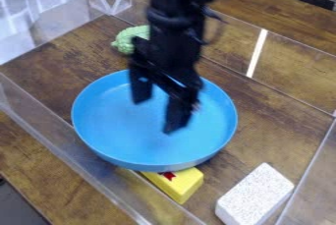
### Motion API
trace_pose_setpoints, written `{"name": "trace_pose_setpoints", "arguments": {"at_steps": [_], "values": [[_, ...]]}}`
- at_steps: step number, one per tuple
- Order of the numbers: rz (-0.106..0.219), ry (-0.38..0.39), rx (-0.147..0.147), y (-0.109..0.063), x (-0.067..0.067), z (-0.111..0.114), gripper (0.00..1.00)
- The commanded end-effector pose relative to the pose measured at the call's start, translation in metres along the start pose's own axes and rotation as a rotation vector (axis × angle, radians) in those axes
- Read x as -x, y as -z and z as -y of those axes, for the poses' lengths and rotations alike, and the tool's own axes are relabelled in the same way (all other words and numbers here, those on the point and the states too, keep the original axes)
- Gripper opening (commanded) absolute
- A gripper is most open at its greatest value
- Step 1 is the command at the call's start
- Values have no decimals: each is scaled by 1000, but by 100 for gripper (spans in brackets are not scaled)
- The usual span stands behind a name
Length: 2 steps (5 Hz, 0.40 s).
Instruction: Put the yellow block in the blue tray
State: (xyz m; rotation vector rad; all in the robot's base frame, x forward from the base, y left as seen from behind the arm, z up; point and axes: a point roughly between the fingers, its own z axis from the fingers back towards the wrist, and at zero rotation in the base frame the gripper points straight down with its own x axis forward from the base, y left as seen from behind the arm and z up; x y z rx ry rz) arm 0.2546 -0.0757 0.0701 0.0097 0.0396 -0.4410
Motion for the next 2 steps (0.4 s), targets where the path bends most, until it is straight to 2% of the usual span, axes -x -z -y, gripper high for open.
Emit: {"name": "trace_pose_setpoints", "arguments": {"at_steps": [1, 2], "values": [[55, 132, -24, 0, -9, 13, 100], [54, 222, -27, 20, -14, 20, 100]]}}
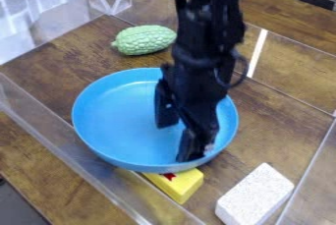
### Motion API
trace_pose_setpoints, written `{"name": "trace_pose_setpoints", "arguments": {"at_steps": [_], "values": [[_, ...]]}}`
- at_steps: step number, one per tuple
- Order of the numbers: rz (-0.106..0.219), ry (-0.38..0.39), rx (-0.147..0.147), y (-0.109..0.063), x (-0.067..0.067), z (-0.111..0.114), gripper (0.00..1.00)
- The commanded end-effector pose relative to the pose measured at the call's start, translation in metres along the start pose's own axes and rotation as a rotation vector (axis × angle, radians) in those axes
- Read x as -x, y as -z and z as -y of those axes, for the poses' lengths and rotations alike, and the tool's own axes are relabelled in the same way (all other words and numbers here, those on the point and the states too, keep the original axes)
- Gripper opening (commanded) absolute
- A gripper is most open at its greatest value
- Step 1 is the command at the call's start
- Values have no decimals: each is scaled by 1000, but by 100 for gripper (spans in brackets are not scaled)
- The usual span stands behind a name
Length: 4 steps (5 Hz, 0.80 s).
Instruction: Put the yellow block in the blue tray
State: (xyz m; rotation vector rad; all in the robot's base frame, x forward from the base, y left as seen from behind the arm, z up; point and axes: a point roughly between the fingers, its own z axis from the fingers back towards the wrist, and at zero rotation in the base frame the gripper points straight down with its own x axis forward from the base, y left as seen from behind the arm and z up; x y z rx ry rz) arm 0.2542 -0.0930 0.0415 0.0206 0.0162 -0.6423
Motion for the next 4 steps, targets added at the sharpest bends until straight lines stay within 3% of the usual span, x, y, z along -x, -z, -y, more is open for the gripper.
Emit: {"name": "trace_pose_setpoints", "arguments": {"at_steps": [1, 2, 4], "values": [[29, 24, -19, 8, -4, 1, 100], [30, 2, -18, 9, -1, -2, 100], [36, 57, -17, 34, 2, -6, 100]]}}
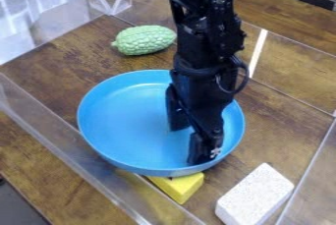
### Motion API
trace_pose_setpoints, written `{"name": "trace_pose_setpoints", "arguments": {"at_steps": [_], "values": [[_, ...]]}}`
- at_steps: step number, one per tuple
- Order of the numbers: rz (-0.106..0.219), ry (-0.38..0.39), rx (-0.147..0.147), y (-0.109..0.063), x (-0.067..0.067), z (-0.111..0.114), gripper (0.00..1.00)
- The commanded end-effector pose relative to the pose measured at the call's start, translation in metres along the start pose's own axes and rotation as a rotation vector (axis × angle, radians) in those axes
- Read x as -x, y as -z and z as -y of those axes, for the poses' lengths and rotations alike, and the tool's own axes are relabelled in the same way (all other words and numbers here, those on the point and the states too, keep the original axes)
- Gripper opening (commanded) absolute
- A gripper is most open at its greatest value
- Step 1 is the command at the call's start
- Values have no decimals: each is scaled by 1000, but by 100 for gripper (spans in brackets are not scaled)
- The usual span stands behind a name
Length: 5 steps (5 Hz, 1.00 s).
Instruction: Put the yellow block in the blue tray
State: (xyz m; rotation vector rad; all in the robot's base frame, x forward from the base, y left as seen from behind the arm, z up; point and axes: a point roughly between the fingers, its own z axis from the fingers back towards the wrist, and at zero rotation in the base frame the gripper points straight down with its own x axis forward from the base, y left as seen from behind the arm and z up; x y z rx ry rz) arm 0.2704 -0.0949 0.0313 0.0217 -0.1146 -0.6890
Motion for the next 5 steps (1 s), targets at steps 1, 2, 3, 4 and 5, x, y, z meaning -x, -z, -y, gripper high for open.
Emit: {"name": "trace_pose_setpoints", "arguments": {"at_steps": [1, 2, 3, 4, 5], "values": [[-85, -32, 26, 24, 32, -8, 100], [-84, -76, 24, 26, 45, -18, 100], [-80, -60, 28, 20, 37, -15, 100], [-76, -44, 31, 14, 30, -11, 100], [-73, -26, 36, 21, 40, -18, 100]]}}
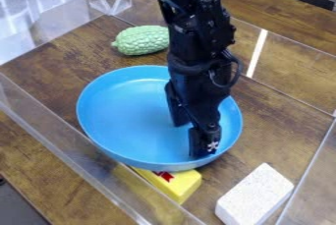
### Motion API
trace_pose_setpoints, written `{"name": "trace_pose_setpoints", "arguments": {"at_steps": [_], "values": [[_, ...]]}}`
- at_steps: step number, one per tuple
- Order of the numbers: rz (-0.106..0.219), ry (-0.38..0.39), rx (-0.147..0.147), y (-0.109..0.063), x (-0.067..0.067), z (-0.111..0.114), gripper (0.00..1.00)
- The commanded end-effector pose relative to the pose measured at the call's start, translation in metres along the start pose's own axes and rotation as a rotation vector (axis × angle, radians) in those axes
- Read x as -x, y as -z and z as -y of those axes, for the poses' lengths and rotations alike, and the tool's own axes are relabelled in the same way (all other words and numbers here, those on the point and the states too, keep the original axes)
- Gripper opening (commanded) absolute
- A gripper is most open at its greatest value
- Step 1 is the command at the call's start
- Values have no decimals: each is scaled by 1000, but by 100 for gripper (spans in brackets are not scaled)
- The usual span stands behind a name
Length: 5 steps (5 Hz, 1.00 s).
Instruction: Put the yellow block in the blue tray
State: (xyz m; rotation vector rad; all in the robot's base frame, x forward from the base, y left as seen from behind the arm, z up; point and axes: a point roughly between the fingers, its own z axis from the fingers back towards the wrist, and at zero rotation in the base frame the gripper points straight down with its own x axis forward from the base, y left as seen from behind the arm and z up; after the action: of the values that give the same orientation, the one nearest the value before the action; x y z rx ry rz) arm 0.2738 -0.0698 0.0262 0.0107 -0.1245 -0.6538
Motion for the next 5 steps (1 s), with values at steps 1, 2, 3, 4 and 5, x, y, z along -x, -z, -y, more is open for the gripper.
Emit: {"name": "trace_pose_setpoints", "arguments": {"at_steps": [1, 2, 3, 4, 5], "values": [[-83, 28, 34, 16, 37, -8, 100], [-81, 47, 39, 16, 48, -18, 100], [-80, 10, 40, 20, 50, -9, 100], [-80, -26, 40, 23, 52, -1, 100], [-78, -52, 40, 20, 42, 5, 100]]}}
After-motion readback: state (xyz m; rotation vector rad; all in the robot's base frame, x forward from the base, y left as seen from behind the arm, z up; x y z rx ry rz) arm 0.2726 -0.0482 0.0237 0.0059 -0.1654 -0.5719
